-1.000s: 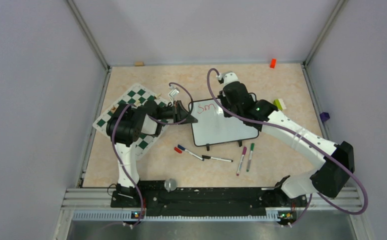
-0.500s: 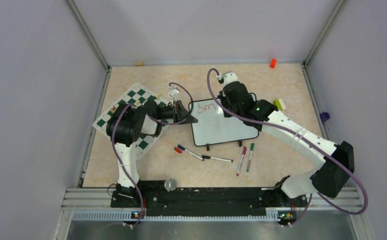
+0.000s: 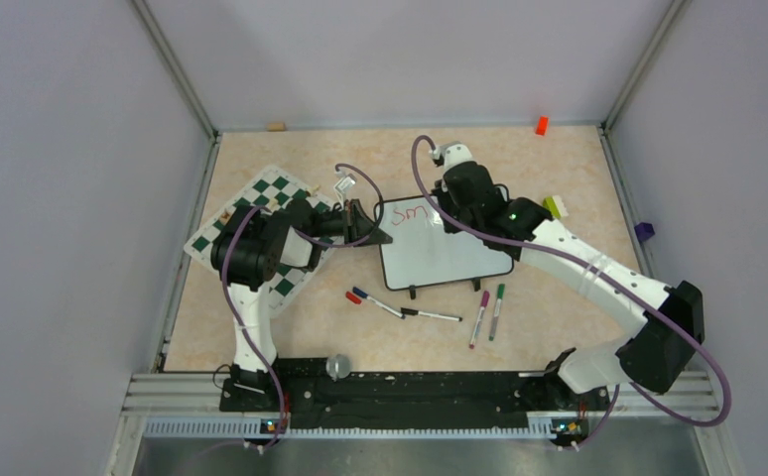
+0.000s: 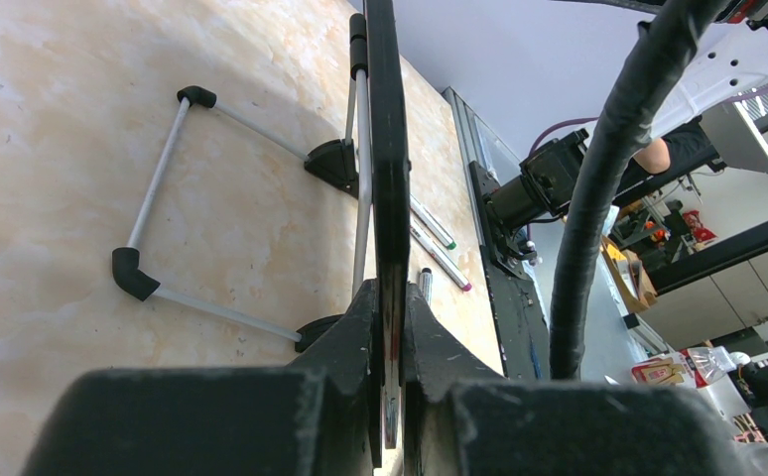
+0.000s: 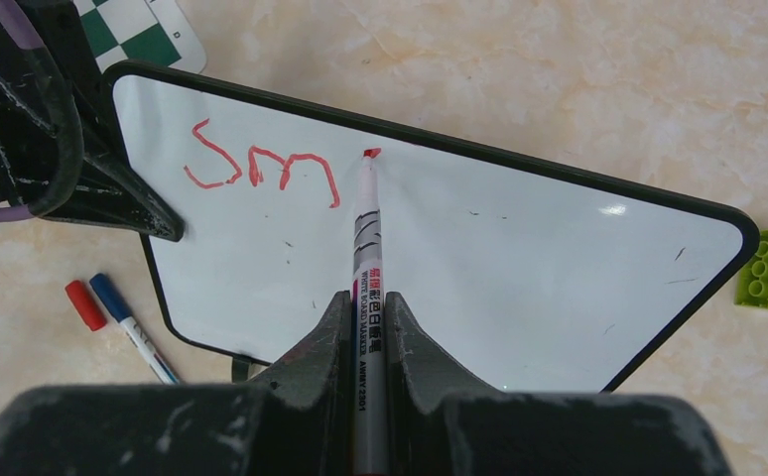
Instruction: Write a sentence on the whiteboard
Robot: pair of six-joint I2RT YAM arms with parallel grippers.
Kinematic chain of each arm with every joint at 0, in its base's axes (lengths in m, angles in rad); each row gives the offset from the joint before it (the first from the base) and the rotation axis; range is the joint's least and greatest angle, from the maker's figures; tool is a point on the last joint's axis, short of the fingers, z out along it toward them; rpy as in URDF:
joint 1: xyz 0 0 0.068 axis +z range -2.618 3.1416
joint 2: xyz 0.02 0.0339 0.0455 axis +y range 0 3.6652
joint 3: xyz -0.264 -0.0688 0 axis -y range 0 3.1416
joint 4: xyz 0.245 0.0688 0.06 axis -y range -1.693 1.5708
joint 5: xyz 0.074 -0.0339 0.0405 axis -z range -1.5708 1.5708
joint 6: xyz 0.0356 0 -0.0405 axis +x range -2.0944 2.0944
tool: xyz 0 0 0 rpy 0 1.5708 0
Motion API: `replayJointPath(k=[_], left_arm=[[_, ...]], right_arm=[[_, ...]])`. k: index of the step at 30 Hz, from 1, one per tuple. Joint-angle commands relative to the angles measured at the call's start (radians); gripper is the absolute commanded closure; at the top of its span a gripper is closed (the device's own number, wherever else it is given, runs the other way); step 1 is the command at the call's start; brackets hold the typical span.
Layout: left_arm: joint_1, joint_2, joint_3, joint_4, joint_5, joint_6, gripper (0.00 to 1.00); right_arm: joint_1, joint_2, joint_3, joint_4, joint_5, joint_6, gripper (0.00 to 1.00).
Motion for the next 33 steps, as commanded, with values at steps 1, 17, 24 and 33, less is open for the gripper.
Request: replayJointPath(k=[1,17,24,33], left_arm=[[-0.008,-0.009,0.005,0.076,0.063,-0.030,1.00],[-0.008,-0.006,0.006,0.076,0.063,-0.031,1.00],[-0.008,-0.005,0.007,0.076,0.063,-0.030,1.00],[-0.008,-0.005,0.008,0.076,0.065,-0.030,1.00]], right_arm=[[-0.012,-0.046,0.040,0.020,-0.015,-0.007,1.00],[-0.013,-0.052,-0.004,0.005,0.006,-0.006,1.00],[-0.013,-0.047,-0.023,0.005,0.004,-0.004,1.00],[-0.013,-0.033,-0.042,0.005,0.007,0.000,1.00]])
